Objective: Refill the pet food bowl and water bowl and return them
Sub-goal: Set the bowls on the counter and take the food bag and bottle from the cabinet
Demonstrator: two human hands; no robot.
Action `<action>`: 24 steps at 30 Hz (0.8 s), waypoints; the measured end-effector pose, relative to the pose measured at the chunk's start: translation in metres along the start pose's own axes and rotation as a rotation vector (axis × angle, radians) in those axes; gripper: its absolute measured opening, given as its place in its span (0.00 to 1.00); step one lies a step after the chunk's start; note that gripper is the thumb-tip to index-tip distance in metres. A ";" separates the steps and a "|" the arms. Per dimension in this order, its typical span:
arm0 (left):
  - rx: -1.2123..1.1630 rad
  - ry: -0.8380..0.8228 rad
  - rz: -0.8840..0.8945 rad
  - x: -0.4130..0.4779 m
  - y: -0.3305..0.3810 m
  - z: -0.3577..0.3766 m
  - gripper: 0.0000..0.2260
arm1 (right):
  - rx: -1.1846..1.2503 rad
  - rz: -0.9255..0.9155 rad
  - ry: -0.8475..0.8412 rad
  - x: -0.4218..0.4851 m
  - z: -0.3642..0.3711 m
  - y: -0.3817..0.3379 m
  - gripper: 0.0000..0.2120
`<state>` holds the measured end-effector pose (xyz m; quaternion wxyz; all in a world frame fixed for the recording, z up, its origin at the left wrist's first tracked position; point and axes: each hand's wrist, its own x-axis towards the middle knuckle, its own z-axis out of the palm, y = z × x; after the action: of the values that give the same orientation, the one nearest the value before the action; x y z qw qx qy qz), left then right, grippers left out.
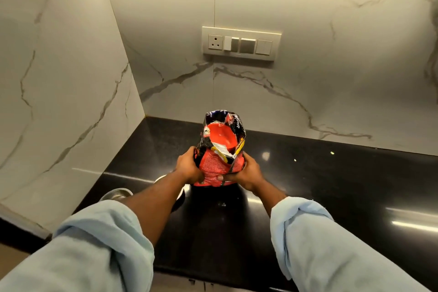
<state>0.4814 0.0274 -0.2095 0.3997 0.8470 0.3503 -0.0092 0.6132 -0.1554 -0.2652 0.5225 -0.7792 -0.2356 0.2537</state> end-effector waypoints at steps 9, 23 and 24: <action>-0.091 0.025 -0.071 0.021 -0.035 0.007 0.34 | -0.100 -0.005 -0.110 0.025 0.013 -0.002 0.45; -0.031 -0.039 0.051 -0.007 -0.026 -0.008 0.45 | -0.307 0.022 0.035 -0.005 0.021 0.000 0.63; -0.035 -0.042 0.059 -0.011 -0.024 -0.011 0.47 | -0.318 0.028 0.052 -0.011 0.021 -0.007 0.62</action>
<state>0.4560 0.0392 -0.2151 0.4217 0.8496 0.3167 -0.0089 0.5908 -0.1456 -0.2637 0.3948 -0.8617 -0.2482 0.2002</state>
